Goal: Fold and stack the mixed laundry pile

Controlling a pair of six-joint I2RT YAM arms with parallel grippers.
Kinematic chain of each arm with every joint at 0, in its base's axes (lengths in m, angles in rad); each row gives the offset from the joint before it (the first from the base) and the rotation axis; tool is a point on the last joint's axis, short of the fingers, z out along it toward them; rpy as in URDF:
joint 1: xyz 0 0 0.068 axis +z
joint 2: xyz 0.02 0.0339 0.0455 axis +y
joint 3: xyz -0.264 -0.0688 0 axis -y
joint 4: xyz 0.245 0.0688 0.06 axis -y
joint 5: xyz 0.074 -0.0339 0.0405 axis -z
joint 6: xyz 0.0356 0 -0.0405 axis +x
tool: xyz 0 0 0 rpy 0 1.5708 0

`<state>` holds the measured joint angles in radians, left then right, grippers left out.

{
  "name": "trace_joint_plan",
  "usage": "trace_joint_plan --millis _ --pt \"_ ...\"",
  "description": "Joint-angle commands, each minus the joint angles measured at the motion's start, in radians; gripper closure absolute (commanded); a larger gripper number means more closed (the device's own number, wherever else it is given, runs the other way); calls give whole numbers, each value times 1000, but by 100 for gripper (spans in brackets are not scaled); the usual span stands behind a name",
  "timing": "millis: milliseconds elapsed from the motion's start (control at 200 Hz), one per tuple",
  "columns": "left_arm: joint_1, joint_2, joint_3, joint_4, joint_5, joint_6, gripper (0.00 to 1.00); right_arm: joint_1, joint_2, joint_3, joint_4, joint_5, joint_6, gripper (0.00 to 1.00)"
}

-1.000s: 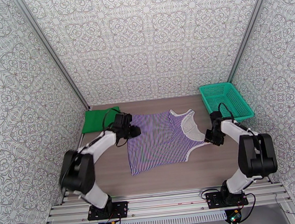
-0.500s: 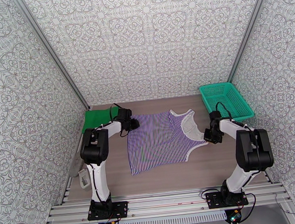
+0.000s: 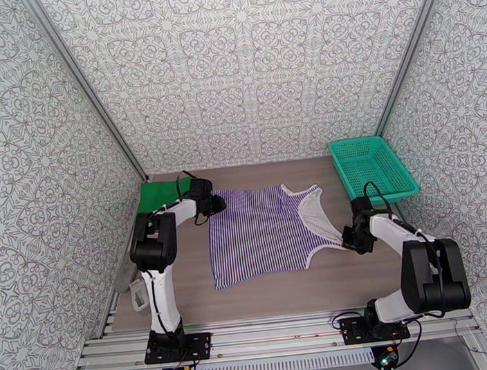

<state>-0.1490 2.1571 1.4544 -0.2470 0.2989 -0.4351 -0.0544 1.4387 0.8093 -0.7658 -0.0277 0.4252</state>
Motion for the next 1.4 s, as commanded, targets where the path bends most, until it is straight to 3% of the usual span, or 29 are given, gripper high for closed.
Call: trace_joint_plan --millis 0,165,495,900,1270,1395 --pt "17 17 23 -76 14 47 69 11 -85 74 -52 3 4 61" --pt "15 16 55 -96 66 82 68 64 -46 235 53 -37 -55 59" --pt "11 23 75 -94 108 91 68 104 422 680 209 -29 -178 67" --pt "19 21 80 -116 82 91 68 136 869 1124 74 64 -296 66" --pt "20 24 78 -129 66 90 68 137 1094 1434 -183 56 -324 66" --pt "23 26 80 -134 66 93 69 137 1119 1456 -211 52 -339 72"
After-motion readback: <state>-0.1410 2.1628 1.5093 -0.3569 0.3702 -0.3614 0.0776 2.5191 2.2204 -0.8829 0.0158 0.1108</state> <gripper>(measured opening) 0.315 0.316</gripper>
